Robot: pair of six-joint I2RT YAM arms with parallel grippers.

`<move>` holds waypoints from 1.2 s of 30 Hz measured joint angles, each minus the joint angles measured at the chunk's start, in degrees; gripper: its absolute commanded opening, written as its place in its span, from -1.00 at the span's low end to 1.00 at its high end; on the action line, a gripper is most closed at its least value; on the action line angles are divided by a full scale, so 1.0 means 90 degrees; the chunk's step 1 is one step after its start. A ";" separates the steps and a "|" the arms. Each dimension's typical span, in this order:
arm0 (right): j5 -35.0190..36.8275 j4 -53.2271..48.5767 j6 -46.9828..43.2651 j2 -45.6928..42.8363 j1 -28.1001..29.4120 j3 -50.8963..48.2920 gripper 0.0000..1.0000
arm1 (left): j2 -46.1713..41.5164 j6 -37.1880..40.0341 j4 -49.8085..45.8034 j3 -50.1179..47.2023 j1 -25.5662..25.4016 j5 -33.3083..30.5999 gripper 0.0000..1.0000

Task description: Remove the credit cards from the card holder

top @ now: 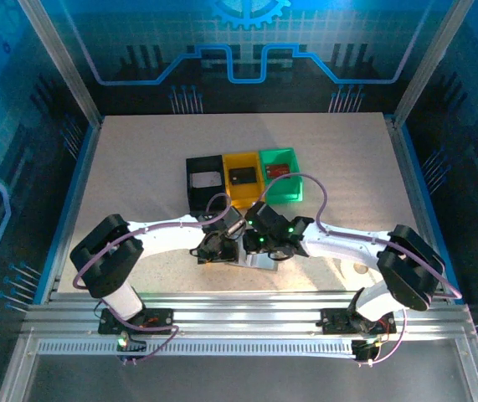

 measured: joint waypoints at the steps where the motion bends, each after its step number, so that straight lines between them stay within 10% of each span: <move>1: -0.0029 0.0029 0.0002 0.0015 0.0000 -0.0002 -0.76 | -0.0010 0.0000 0.0002 -0.0005 0.0000 0.0000 0.37; 36: -0.0952 0.0408 0.0041 -0.0488 -0.0355 -0.0736 -0.26 | -0.0546 0.0029 0.0374 -0.0352 0.0131 0.0129 0.39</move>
